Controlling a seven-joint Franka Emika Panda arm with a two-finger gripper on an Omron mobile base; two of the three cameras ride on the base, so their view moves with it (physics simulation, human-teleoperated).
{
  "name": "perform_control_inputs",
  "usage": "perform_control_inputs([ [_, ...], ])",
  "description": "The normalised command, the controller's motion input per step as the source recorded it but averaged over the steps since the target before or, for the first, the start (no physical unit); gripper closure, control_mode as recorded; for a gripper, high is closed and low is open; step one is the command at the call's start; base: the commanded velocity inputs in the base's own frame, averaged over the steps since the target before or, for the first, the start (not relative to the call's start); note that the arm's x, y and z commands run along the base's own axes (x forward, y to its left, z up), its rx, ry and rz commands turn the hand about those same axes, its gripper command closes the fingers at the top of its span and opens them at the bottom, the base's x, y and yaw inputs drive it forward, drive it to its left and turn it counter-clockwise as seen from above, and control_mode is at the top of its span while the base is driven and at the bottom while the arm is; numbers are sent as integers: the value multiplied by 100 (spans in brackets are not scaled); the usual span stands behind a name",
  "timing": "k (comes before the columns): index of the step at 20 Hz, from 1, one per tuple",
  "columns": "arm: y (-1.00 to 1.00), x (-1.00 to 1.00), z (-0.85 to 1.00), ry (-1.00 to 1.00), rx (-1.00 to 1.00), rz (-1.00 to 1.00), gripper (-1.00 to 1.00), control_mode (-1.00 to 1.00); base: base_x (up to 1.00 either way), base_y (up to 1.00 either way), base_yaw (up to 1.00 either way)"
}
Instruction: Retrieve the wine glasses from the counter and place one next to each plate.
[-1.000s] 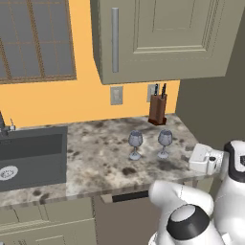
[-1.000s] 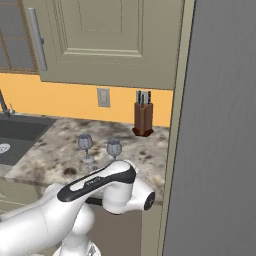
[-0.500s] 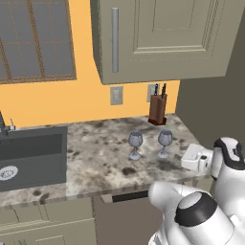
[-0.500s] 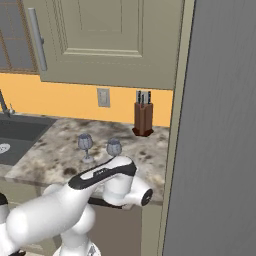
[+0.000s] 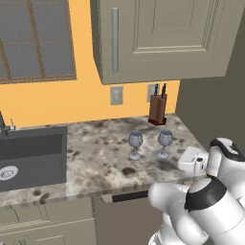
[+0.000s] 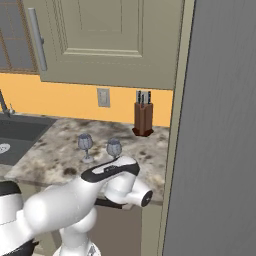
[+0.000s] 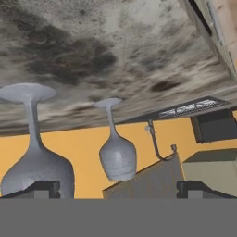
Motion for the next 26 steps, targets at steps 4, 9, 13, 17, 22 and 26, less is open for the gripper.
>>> perform_control_inputs([
  [4,0,15,-12,-1,-2,0,-100,-100,0,0,0],
  [9,0,14,0,-1,-1,0,-100,-100,0,0,0],
  [13,0,24,0,0,-1,0,-100,-100,0,0,0],
  [17,0,30,0,0,0,-1,-100,-100,0,0,0],
  [22,0,22,-3,0,-1,0,-100,-100,0,0,0],
  [26,0,18,-12,0,-3,0,-100,-100,0,0,0],
])
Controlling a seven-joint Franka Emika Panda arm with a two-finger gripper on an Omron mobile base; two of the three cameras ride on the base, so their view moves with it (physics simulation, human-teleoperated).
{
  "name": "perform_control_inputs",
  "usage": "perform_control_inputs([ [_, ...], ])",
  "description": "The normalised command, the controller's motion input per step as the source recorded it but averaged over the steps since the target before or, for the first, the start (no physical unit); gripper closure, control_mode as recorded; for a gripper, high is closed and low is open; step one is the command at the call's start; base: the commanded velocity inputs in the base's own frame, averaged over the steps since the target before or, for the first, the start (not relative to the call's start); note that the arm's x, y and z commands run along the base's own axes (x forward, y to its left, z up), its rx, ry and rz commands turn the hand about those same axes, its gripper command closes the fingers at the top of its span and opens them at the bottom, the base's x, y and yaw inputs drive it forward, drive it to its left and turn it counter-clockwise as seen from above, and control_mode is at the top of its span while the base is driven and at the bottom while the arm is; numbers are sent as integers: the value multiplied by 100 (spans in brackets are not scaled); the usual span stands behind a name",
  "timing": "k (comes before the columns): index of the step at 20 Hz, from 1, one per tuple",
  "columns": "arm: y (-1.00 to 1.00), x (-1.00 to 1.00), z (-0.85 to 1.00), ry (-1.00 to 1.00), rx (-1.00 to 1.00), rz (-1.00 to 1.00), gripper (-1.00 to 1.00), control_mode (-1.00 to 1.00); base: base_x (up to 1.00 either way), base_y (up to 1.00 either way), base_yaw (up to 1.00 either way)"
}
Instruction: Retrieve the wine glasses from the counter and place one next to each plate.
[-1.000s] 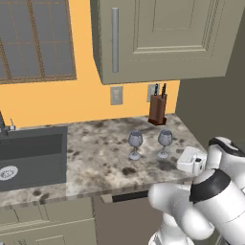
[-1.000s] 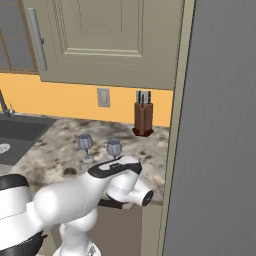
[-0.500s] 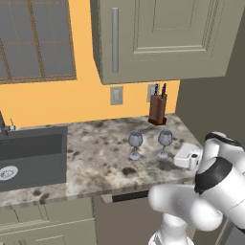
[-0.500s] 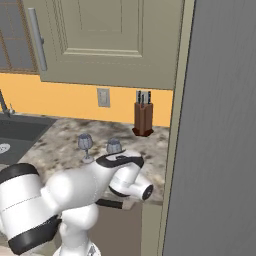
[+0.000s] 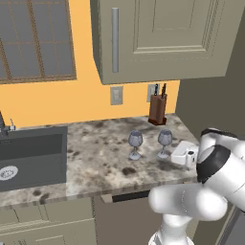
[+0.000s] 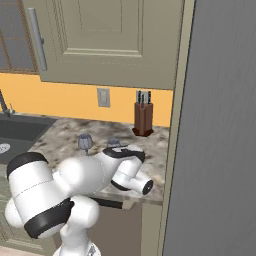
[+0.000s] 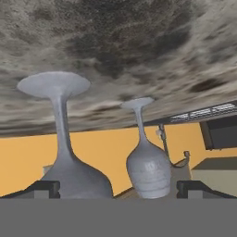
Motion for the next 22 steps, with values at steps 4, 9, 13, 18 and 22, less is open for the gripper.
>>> perform_control_inputs([
  [4,0,18,-12,0,-4,0,-100,-100,0,0,0],
  [9,0,18,-14,0,-3,0,-100,-100,0,0,0],
  [13,0,15,-20,0,0,0,-100,-100,0,0,0],
  [18,0,15,-18,0,0,0,-100,-100,0,0,0],
  [22,0,19,-11,1,0,0,-100,-100,0,0,0],
])
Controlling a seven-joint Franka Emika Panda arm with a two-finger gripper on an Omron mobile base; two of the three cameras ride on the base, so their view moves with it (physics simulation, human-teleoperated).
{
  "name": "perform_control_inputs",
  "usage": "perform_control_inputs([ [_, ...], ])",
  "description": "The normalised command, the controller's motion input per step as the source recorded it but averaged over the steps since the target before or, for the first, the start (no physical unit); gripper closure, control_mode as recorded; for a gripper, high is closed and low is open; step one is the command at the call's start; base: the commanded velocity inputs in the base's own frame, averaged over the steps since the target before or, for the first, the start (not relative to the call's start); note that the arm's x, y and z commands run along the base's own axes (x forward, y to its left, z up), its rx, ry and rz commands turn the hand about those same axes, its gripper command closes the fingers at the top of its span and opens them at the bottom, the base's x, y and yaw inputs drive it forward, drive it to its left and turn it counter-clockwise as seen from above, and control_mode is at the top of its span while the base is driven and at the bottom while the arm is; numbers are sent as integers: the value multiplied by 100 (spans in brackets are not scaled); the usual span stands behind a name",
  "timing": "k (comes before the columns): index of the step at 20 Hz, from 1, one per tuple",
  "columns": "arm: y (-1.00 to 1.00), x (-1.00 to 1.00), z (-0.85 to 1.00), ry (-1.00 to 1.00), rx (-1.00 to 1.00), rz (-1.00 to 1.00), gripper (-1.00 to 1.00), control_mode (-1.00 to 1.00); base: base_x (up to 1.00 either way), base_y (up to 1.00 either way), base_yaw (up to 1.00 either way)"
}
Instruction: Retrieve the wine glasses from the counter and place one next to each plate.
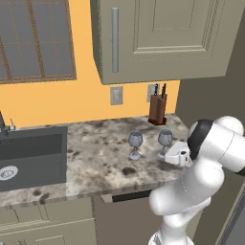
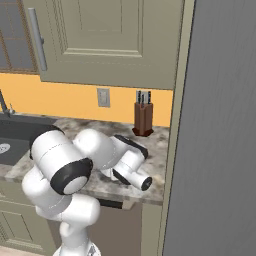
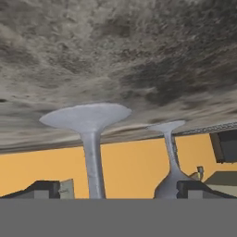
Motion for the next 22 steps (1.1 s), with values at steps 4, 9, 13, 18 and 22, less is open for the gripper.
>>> perform_control_inputs([
  [4,0,24,-9,4,0,0,-100,-100,0,0,0],
  [9,0,32,-23,9,3,0,-100,-100,0,0,0],
  [13,0,25,-19,6,1,0,-100,-100,0,0,0],
  [18,0,-3,-2,-3,0,0,100,-100,0,0,0],
  [22,0,0,0,-1,0,0,100,-100,0,0,0],
])
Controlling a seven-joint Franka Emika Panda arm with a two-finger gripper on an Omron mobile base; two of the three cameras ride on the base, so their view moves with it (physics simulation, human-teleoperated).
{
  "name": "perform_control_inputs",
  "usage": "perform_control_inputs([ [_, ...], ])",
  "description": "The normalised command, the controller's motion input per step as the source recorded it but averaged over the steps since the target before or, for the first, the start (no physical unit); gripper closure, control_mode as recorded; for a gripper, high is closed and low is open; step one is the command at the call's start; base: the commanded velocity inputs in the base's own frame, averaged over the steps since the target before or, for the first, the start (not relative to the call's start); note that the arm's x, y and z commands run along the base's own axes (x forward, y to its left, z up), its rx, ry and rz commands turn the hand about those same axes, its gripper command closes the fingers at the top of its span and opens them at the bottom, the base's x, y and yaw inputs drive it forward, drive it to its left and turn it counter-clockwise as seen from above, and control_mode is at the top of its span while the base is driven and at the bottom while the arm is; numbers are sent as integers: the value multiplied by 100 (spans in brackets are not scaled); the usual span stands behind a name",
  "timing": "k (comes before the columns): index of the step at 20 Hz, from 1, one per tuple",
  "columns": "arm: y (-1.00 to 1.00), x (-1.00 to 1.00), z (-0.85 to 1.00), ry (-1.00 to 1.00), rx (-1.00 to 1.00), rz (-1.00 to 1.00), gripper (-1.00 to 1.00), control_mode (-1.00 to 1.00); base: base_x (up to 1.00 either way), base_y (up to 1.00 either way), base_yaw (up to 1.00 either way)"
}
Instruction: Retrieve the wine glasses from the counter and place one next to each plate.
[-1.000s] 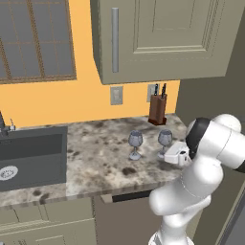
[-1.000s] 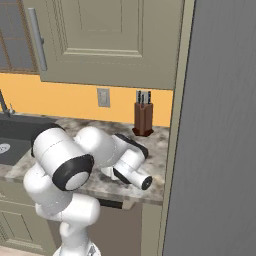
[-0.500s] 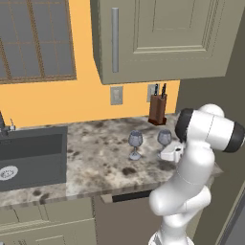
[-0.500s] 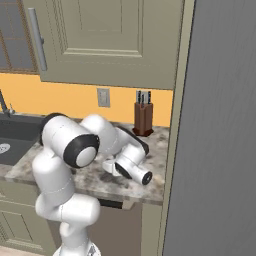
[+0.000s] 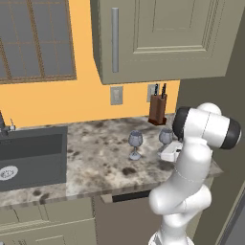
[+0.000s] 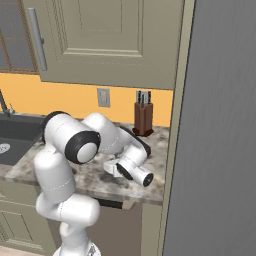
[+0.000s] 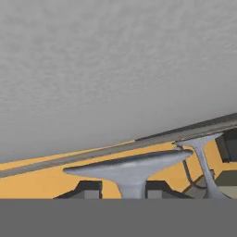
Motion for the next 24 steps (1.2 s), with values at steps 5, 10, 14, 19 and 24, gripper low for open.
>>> perform_control_inputs([
  [5,21,-24,41,-21,-16,-5,100,-100,0,0,0],
  [10,42,-46,100,-27,-33,-12,100,-100,0,0,0],
  [14,50,-44,100,-1,-25,-7,100,-100,0,0,0],
  [19,28,-62,100,15,-6,-1,100,-100,0,0,0],
  [24,22,-50,100,31,0,0,100,-100,0,0,0],
])
